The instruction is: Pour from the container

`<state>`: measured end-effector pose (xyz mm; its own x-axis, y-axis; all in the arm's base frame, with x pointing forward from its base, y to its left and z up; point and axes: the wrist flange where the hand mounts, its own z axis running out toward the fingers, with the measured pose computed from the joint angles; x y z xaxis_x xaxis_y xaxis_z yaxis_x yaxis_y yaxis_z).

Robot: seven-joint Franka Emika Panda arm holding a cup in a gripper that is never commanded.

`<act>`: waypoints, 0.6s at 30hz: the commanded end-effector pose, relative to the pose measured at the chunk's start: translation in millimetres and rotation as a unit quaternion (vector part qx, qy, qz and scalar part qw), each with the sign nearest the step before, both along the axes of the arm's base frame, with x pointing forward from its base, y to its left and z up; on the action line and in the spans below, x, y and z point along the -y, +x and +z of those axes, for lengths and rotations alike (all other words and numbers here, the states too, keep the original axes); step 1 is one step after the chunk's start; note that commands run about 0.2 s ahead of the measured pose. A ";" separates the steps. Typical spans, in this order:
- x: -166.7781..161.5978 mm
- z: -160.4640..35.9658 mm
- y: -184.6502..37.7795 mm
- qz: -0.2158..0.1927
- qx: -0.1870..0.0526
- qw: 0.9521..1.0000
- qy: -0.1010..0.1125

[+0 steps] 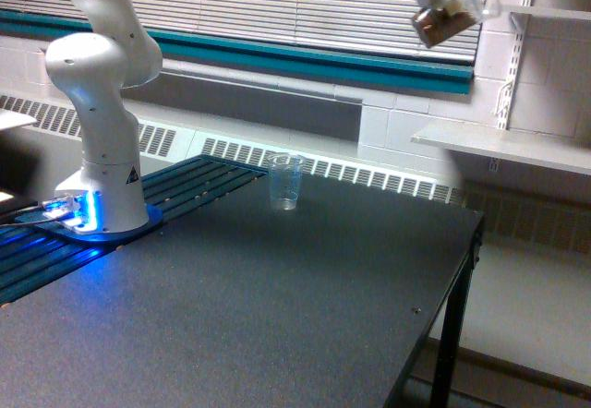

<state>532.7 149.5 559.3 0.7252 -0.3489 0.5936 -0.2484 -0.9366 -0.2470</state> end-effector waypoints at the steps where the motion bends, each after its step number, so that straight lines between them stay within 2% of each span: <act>1: -30.4 -1.4 -38.5 0.018 0.007 1.000 0.002; 11: -63.4 -20.0 -102.3 0.037 -0.006 0.999 0.003; 18: -83.6 -39.3 -147.5 0.044 -0.025 0.999 0.000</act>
<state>413.8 215.5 530.2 0.7722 -0.2665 0.5768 -0.1659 -0.9609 -0.2219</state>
